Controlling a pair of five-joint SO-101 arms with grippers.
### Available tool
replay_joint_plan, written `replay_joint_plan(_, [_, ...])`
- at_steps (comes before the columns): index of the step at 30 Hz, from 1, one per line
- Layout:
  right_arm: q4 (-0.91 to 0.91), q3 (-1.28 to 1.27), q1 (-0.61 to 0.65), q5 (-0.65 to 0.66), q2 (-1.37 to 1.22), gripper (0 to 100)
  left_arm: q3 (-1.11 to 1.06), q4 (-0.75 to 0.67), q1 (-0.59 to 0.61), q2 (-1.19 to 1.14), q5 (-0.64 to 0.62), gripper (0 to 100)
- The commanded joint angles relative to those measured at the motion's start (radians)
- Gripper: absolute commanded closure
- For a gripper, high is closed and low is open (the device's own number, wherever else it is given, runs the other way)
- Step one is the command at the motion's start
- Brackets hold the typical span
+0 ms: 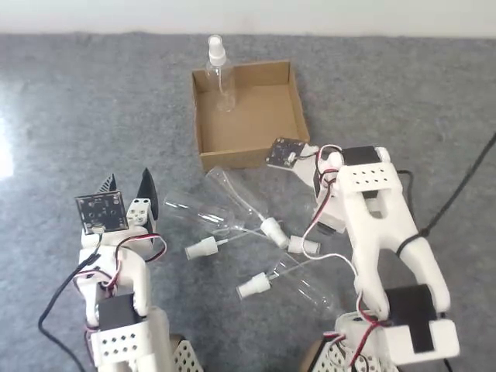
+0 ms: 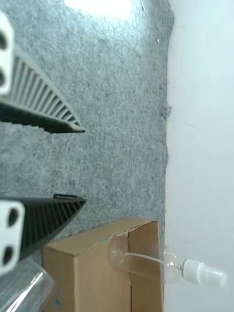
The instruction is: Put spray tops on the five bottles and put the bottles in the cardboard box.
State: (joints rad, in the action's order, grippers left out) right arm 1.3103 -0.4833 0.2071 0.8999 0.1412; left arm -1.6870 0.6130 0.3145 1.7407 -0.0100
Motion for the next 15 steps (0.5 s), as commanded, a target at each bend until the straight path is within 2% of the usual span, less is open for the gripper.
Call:
replay_joint_plan(1, [0.050, 0.052, 0.048, -0.120, 0.105, 92.8, 0.010, -0.025, -0.003, 0.012, 0.011, 81])
replay_joint_plan(9, [0.051, 0.052, 0.136, -0.390, 0.228, 92.5, 0.010, -0.025, -0.003, 0.012, 0.011, 81])
replay_joint_plan(15, [0.025, 0.052, 0.153, -0.574, 0.335, 92.4, 0.010, -0.025, -0.003, 0.012, 0.011, 81])
